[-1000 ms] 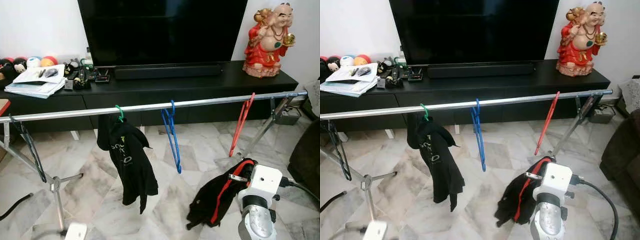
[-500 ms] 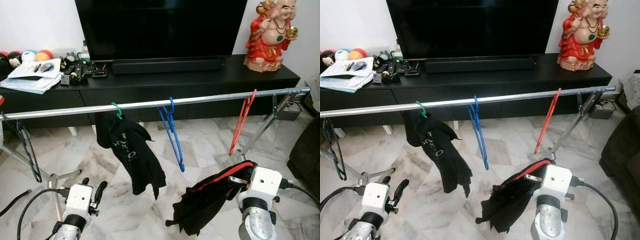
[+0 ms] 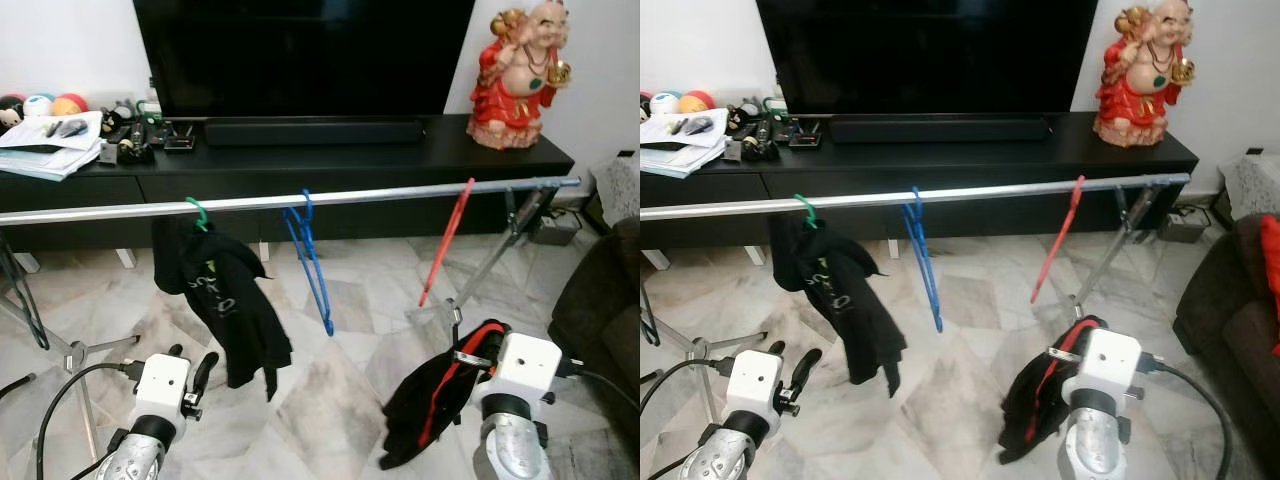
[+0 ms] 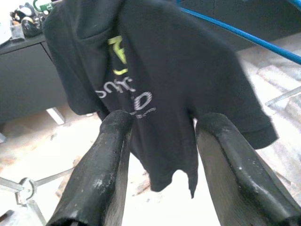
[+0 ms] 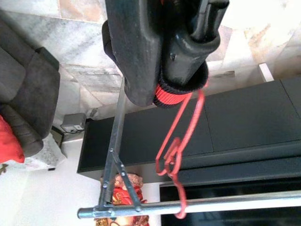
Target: Hang hanger
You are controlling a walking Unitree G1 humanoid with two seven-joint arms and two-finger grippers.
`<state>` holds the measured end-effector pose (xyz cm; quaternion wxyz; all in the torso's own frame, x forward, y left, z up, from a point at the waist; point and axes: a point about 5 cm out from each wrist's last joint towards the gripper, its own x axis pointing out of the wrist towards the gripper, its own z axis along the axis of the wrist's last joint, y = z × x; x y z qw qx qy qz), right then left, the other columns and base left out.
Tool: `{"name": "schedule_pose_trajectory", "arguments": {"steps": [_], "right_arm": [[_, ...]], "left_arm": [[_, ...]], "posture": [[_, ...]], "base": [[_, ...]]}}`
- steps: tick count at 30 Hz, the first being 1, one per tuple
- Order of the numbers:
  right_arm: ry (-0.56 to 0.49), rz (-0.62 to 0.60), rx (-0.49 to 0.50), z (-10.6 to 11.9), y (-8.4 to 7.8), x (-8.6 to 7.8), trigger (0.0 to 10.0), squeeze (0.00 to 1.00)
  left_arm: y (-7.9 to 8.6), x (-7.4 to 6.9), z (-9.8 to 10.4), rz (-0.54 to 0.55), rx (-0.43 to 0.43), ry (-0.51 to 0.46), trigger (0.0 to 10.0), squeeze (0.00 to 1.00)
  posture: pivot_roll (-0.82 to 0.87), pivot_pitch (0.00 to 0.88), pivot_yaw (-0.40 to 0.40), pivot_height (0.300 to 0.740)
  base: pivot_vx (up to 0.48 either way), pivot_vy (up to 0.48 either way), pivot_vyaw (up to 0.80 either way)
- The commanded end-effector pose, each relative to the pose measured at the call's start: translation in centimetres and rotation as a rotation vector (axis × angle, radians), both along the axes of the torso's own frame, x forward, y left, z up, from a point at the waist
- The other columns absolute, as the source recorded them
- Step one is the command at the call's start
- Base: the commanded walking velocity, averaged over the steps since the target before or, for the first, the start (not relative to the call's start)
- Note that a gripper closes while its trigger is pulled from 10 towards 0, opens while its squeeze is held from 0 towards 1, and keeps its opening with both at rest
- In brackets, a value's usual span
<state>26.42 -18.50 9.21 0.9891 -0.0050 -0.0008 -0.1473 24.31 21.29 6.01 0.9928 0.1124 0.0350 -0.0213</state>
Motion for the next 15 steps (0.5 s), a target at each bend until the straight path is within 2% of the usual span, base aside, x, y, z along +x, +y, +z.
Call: {"name": "schedule_pose_trajectory", "arguments": {"steps": [1,3,10,13,15], "right_arm": [[-0.017,-0.014,-0.012,0.42,-0.62,-0.06,10.0,0.0],[-0.018,-0.011,-0.011,0.42,-0.63,-0.02,10.0,0.0],[-0.019,0.008,-0.016,0.57,-0.64,0.22,10.0,0.0],[-0.016,0.024,-0.02,0.54,-0.73,0.37,10.0,0.0],[-0.016,0.092,-0.019,0.53,-0.21,0.73,10.0,0.0]], "left_arm": [[-0.22,-0.19,-0.04,-0.003,-0.017,0.013,10.0,0.0],[-0.26,-0.23,-0.04,0.004,-0.022,0.019,10.0,0.0],[-0.76,-0.21,-0.14,0.005,-0.037,0.022,10.0,0.0],[-0.89,-0.16,-0.13,0.008,-0.039,0.021,10.0,0.0],[-0.7,-0.11,-0.04,0.017,-0.038,0.02,10.0,0.0]], "posture": [[0.1,0.078,0.018,0.74],[0.1,0.075,0.014,0.74],[0.1,0.064,0.001,0.74],[0.1,0.057,-0.005,0.74],[0.1,0.047,-0.008,0.74]], "base": [[0.0,-0.289,0.0],[0.0,-0.246,0.0],[0.0,0.0,0.0],[0.0,-0.255,0.0],[0.0,-0.304,0.0]]}}
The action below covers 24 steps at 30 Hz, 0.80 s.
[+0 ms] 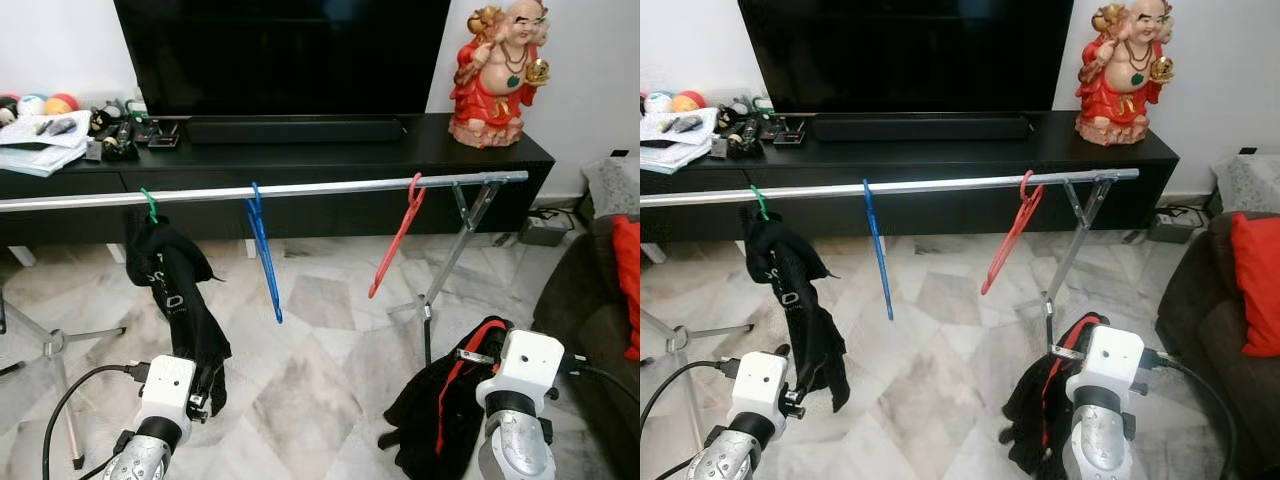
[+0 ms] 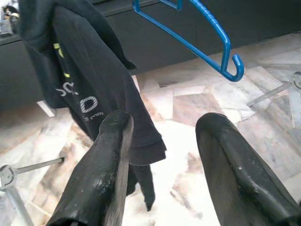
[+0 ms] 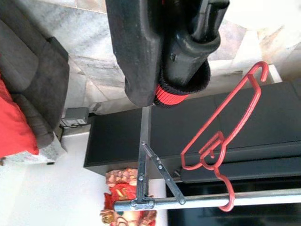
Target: Hang hanger
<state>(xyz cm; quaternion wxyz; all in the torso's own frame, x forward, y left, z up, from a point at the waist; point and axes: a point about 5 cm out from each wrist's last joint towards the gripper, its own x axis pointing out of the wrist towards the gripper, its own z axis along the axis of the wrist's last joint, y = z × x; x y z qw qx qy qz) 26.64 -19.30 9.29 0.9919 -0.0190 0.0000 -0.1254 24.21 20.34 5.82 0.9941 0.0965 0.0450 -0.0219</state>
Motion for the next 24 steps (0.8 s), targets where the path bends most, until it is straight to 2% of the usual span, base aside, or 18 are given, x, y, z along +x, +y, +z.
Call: {"name": "schedule_pose_trajectory", "arguments": {"steps": [1,15,24], "right_arm": [[-0.021,0.048,0.009,0.45,0.59,0.52,10.0,0.0],[-0.034,0.112,0.006,0.76,0.97,1.07,10.0,0.0],[-0.016,0.145,-0.002,0.34,1.37,1.0,10.0,0.0]], "left_arm": [[0.26,0.0,0.16,0.015,-0.007,-0.001,10.0,0.0],[0.98,-0.08,-0.02,0.029,0.007,0.018,10.0,0.0],[0.3,0.86,0.41,0.025,-0.018,0.007,10.0,0.0]], "posture": [[0.1,0.047,-0.008,0.74],[0.09,0.007,-0.005,0.74],[0.09,0.0,-0.001,0.74]], "base": [[0.0,-0.304,0.0],[0.0,-0.021,0.0],[0.0,0.0,0.0]]}}
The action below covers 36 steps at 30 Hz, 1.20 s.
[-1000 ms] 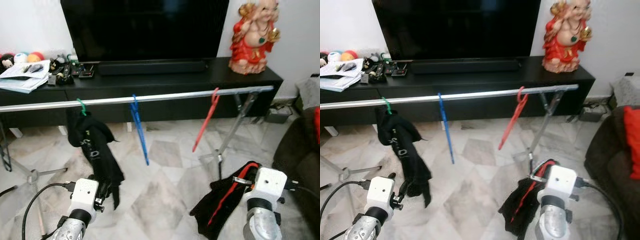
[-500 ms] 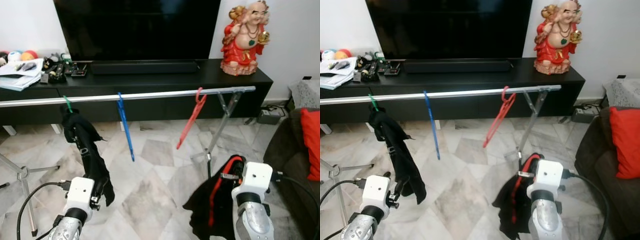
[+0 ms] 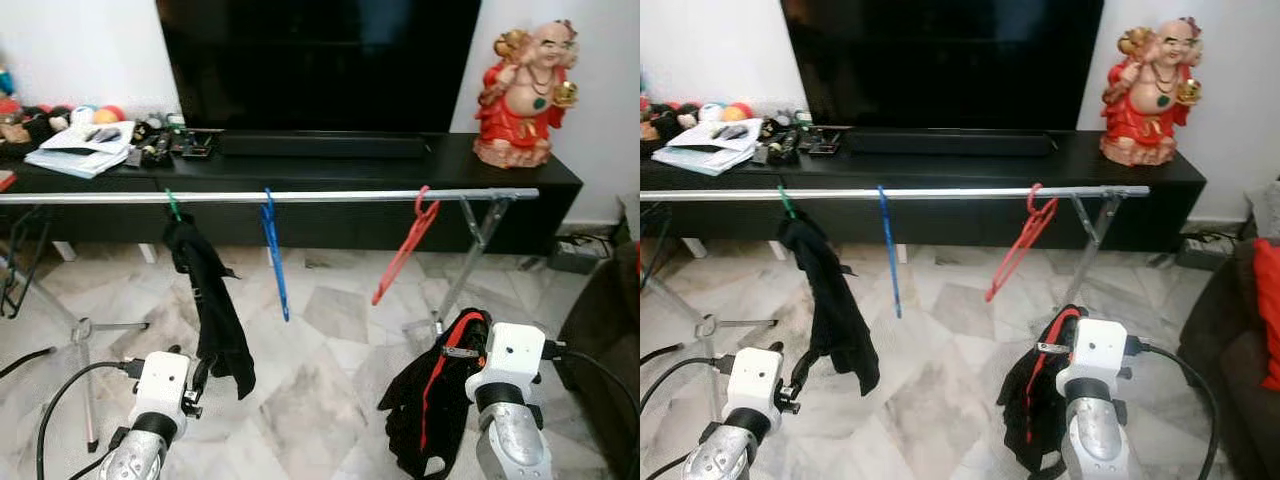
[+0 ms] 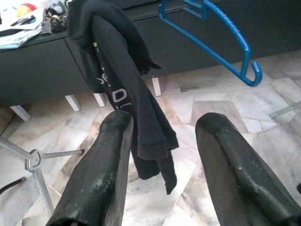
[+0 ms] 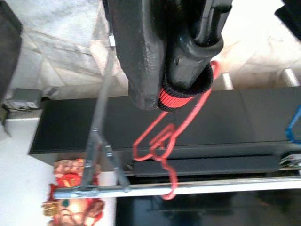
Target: Hang hanger
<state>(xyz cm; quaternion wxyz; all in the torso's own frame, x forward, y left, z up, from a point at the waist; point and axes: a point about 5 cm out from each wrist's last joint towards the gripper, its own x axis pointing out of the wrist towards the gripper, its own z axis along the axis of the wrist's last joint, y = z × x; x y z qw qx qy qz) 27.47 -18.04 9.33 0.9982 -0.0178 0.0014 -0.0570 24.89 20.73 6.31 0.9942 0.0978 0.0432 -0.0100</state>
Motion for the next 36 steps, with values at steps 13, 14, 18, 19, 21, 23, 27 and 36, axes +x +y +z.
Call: {"name": "schedule_pose_trajectory", "arguments": {"steps": [13,14,18,19,21,23,27,36], "right_arm": [[-0.005,0.02,-0.002,-0.15,0.24,-0.06,10.0,0.0],[-0.006,0.012,-0.006,-0.13,0.0,-0.04,10.0,0.0],[-0.013,-0.004,-0.006,0.01,-0.26,0.1,10.0,0.0],[-0.013,-0.005,-0.005,0.01,-0.21,0.11,10.0,0.0],[-0.011,-0.006,-0.004,-0.04,-0.12,0.06,10.0,0.0],[-0.011,-0.007,-0.002,-0.08,-0.1,0.0,10.0,0.0],[-0.009,-0.013,-0.001,-0.13,-0.17,-0.09,10.0,0.0],[-0.011,-0.02,-0.004,-0.04,-0.35,0.04,10.0,0.0]], "left_arm": [[-0.13,-0.28,-0.07,-0.034,-0.05,0.017,10.0,0.0],[-0.01,-0.32,-0.06,-0.036,-0.049,0.017,10.0,0.0],[0.26,-0.23,0.09,-0.039,-0.046,0.017,10.0,0.0],[0.3,-0.18,0.13,-0.041,-0.043,0.017,10.0,0.0],[0.37,-0.09,0.26,-0.044,-0.038,0.015,10.0,0.0],[0.39,-0.06,0.33,-0.044,-0.038,0.013,10.0,0.0],[0.31,-0.08,0.4,-0.046,-0.038,0.011,10.0,0.0],[0.11,-0.04,0.51,-0.056,-0.04,0.009,10.0,0.0]], "posture": [[0.09,0.009,0.0,0.74],[0.09,0.009,0.0,0.74],[0.09,0.017,0.008,0.74],[0.1,0.02,0.009,0.74],[0.1,0.022,0.01,0.74],[0.1,0.024,0.011,0.74],[0.1,0.029,0.013,0.74],[0.1,0.034,0.011,0.74]], "base": [[0.0,0.0,0.0],[0.0,0.0,0.0],[0.0,0.0,0.0],[0.0,0.0,0.0],[0.0,0.0,0.0],[0.139,0.0,0.0],[0.302,0.0,0.0],[0.338,0.0,0.0]]}}
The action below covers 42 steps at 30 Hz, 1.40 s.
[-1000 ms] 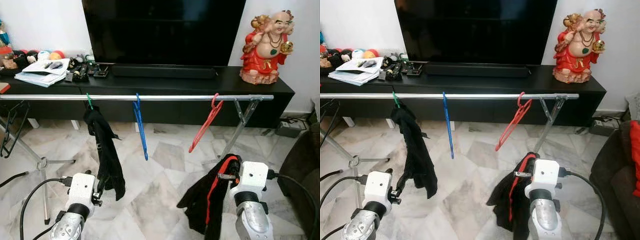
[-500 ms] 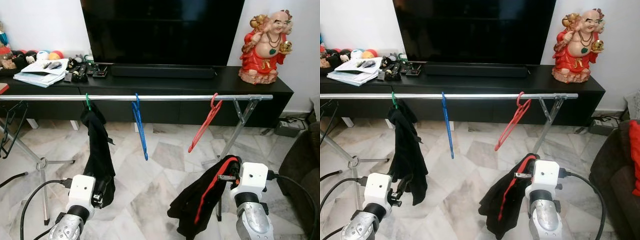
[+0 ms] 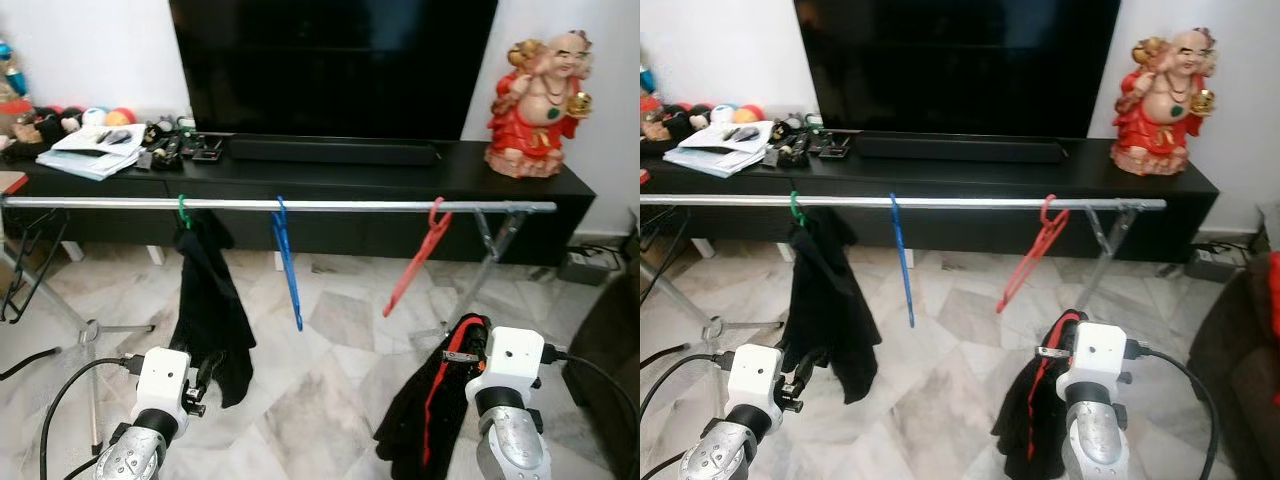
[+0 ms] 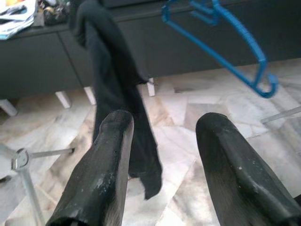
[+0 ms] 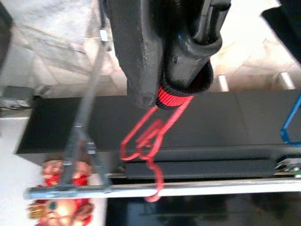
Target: Hang hanger
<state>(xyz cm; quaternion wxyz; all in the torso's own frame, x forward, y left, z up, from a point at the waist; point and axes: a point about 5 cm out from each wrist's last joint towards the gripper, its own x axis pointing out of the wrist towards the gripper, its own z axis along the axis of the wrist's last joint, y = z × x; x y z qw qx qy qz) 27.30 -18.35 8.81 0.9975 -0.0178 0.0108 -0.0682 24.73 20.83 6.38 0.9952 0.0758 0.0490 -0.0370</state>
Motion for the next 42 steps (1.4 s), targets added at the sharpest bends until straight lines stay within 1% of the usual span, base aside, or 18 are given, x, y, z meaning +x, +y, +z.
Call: {"name": "schedule_pose_trajectory", "arguments": {"steps": [1,24,31,36,39,40,42], "right_arm": [[-0.029,0.003,-0.005,0.5,0.0,0.2,10.0,0.0],[-0.039,0.006,-0.008,0.8,-0.3,0.5,10.0,0.0],[-0.04,0.013,-0.014,1.0,-0.4,0.5,10.0,0.0],[-0.036,0.019,-0.016,0.9,-0.4,0.5,10.0,0.0],[-0.038,0.02,-0.015,1.0,-0.4,0.5,10.0,0.0],[-0.039,0.02,-0.015,1.0,-0.3,0.6,10.0,0.0],[-0.039,0.02,-0.015,1.0,-0.3,0.6,10.0,0.0]], "left_arm": [[0.0,0.1,0.4,-0.005,0.006,-0.009,10.0,0.0],[-0.6,0.3,1.2,-0.009,-0.005,-0.037,10.0,0.0],[-0.5,0.2,1.5,0.011,-0.01,-0.052,10.0,0.0],[-0.8,0.5,2.1,0.009,-0.01,-0.059,10.0,0.0],[-0.9,1.0,2.6,0.02,-0.061,-0.052,10.0,0.0],[-0.9,1.3,2.9,0.023,-0.084,-0.047,10.0,0.0],[-0.9,1.7,3.2,0.017,-0.098,-0.04,10.0,0.0]], "posture": [[0.1,0.034,0.011,0.74],[0.11,0.051,-0.013,0.74],[0.1,0.063,-0.024,0.74],[0.1,0.064,-0.027,0.74],[0.1,0.062,-0.025,0.74],[0.1,0.062,-0.025,0.74],[0.1,0.06,-0.023,0.74]], "base": [[0.345,0.0,0.0],[0.342,0.0,0.0],[0.0,0.0,0.0],[0.0,0.0,0.0],[0.0,0.0,0.0],[0.0,0.0,0.0],[0.0,0.0,0.0]]}}
